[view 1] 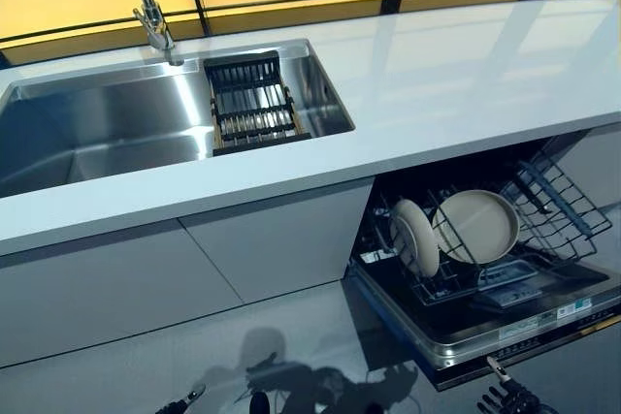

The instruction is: Take plates into dishwasher

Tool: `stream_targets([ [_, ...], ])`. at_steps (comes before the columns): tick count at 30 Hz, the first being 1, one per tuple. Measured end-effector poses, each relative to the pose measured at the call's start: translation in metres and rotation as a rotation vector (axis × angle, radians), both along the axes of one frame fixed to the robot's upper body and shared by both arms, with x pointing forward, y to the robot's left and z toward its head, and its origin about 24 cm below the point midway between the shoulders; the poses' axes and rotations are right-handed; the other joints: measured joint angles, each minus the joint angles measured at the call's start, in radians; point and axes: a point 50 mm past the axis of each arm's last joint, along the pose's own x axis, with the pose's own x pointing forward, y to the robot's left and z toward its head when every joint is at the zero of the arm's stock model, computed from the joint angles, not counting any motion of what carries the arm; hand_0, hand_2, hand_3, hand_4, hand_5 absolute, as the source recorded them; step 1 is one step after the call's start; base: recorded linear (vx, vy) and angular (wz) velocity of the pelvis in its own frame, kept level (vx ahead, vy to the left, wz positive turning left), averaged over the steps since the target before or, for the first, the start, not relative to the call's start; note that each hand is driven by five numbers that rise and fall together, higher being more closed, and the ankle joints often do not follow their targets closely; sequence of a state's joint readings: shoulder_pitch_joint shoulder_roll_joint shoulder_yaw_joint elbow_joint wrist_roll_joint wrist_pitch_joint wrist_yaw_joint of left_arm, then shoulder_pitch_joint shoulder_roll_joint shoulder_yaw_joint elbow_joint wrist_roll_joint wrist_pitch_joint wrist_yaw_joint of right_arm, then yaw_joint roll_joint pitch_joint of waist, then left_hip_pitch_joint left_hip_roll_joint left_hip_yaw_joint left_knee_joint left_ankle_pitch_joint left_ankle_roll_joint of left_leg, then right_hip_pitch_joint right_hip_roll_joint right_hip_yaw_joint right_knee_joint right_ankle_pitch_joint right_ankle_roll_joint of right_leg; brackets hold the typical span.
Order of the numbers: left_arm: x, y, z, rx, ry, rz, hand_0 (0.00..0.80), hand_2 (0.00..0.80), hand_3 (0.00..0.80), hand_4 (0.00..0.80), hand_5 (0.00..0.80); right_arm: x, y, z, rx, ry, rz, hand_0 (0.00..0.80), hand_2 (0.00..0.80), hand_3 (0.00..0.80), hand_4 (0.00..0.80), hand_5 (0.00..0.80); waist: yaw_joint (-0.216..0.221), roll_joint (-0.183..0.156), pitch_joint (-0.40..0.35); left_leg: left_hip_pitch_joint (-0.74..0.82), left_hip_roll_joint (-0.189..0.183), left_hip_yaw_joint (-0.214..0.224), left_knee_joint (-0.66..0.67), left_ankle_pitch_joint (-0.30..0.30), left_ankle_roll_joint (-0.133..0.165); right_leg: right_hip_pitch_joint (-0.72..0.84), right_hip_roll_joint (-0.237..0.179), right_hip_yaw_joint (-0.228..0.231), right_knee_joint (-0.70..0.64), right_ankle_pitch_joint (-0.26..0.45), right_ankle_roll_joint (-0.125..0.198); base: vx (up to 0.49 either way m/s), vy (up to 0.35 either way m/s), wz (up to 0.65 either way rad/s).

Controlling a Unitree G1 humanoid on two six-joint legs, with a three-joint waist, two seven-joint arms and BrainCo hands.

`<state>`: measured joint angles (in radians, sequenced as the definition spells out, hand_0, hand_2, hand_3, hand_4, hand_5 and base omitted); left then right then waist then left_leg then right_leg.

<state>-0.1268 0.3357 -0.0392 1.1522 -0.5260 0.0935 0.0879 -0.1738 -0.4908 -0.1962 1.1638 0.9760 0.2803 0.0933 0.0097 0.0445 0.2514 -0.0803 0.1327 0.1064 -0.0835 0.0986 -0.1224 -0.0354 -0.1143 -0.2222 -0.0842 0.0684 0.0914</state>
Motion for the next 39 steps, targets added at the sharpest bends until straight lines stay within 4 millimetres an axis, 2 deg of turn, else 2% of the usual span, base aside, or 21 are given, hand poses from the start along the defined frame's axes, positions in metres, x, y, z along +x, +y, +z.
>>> stream_targets([
  [2, 0.004, 0.000, 0.001, -0.001, -0.010, -0.003, 0.000, 0.000, 0.000, 0.000, 0.000, 0.004, 0.000, 0.002, -0.002, -0.018, 0.004, 0.000, 0.000, 0.000, 0.000, 0.000, 0.000, 0.005, 0.013, -0.003, -0.001, 0.000, 0.000, 0.000, 0.000, -0.003, -0.001, 0.000, 0.000, 0.000, 0.000, -0.112, 0.021, -0.02],
  [5, 0.011, -0.003, 0.003, -0.004, -0.025, -0.019, 0.000, 0.000, 0.000, 0.000, 0.000, 0.026, 0.000, 0.013, -0.025, -0.139, 0.013, 0.000, 0.000, 0.000, 0.000, 0.000, -0.014, 0.010, 0.045, -0.006, -0.007, 0.002, -0.001, 0.002, 0.003, -0.009, -0.008, 0.003, 0.000, 0.002, 0.003, -0.133, 0.064, -0.01],
  [9, 0.015, -0.008, 0.003, -0.023, -0.042, -0.022, 0.000, 0.000, 0.000, 0.000, 0.000, 0.034, -0.002, 0.021, -0.041, -0.271, 0.003, 0.000, 0.000, 0.000, 0.000, 0.000, -0.027, 0.026, 0.070, -0.023, -0.022, 0.003, -0.001, 0.005, 0.011, -0.037, -0.021, 0.021, 0.000, 0.014, 0.011, -0.077, 0.114, -0.11],
  [11, 0.018, -0.014, 0.003, -0.048, -0.071, -0.015, 0.000, 0.000, 0.000, 0.000, 0.000, 0.039, -0.005, 0.027, -0.068, -0.340, 0.007, 0.000, 0.000, 0.000, 0.000, 0.000, -0.047, 0.054, 0.089, -0.023, -0.034, 0.001, -0.002, 0.006, 0.019, -0.038, -0.033, 0.024, 0.000, 0.019, 0.019, -0.056, 0.155, -0.04],
  [15, 0.021, -0.028, 0.001, -0.094, -0.101, -0.019, 0.000, 0.000, 0.000, 0.000, 0.000, 0.046, -0.016, 0.041, -0.096, -0.450, 0.015, 0.000, 0.000, 0.000, 0.000, 0.000, -0.054, 0.112, 0.116, -0.019, -0.050, 0.001, -0.003, 0.006, 0.029, -0.043, -0.049, 0.039, -0.005, 0.028, 0.028, -0.029, 0.164, -0.09],
  [17, 0.015, -0.039, -0.005, -0.122, -0.084, -0.036, 0.000, 0.000, 0.000, 0.000, 0.000, 0.051, -0.019, 0.048, -0.099, -0.516, 0.006, 0.000, 0.000, 0.000, 0.000, 0.000, -0.064, 0.140, 0.122, -0.018, -0.058, 0.001, -0.003, 0.005, 0.033, -0.048, -0.057, 0.048, -0.005, 0.034, 0.033, 0.023, 0.120, -0.10],
  [20, 0.005, -0.046, -0.011, -0.150, -0.064, -0.036, 0.000, 0.000, 0.000, 0.000, 0.000, 0.056, -0.020, 0.055, -0.109, -0.564, 0.011, 0.000, 0.000, 0.000, 0.000, 0.000, -0.078, 0.163, 0.122, -0.017, -0.065, 0.001, -0.003, 0.006, 0.037, -0.052, -0.066, 0.048, -0.006, 0.041, 0.036, 0.026, 0.098, -0.08],
  [28, -0.004, -0.049, -0.014, -0.168, -0.039, -0.035, 0.000, 0.000, 0.000, 0.000, 0.000, 0.076, -0.011, 0.074, -0.148, -0.631, 0.143, 0.000, 0.000, 0.000, 0.000, 0.000, -0.080, 0.177, 0.121, 0.003, -0.059, 0.001, -0.008, 0.002, 0.041, -0.055, -0.071, 0.046, -0.005, 0.063, 0.028, 0.040, 0.012, -0.17],
  [32, 0.000, -0.055, -0.014, -0.187, -0.048, -0.042, 0.000, 0.000, 0.000, 0.000, 0.000, 0.093, -0.004, 0.094, -0.154, -0.728, 0.206, 0.000, 0.000, 0.000, 0.000, 0.000, -0.077, 0.177, 0.120, 0.012, -0.057, -0.001, -0.008, 0.002, 0.042, -0.047, -0.074, 0.032, -0.004, 0.071, 0.025, 0.075, -0.006, -0.01],
  [36, -0.004, -0.057, -0.016, -0.193, -0.030, -0.039, 0.000, 0.000, 0.000, 0.000, 0.000, 0.113, 0.004, 0.116, -0.154, -0.815, 0.257, 0.000, 0.000, 0.000, 0.000, 0.000, -0.065, 0.180, 0.093, 0.018, -0.057, -0.014, -0.008, 0.000, 0.039, -0.024, -0.075, 0.016, -0.005, 0.066, 0.028, 0.069, -0.041, 0.12],
  [39, -0.006, -0.058, -0.017, -0.195, -0.022, -0.037, 0.000, 0.000, 0.000, 0.000, 0.000, 0.134, 0.014, 0.141, -0.153, -0.916, 0.297, 0.000, 0.000, 0.000, 0.000, 0.000, -0.047, 0.185, 0.071, 0.019, -0.057, -0.026, -0.008, 0.002, 0.042, -0.015, -0.075, 0.002, -0.003, 0.065, 0.025, 0.082, -0.051, 0.15],
])
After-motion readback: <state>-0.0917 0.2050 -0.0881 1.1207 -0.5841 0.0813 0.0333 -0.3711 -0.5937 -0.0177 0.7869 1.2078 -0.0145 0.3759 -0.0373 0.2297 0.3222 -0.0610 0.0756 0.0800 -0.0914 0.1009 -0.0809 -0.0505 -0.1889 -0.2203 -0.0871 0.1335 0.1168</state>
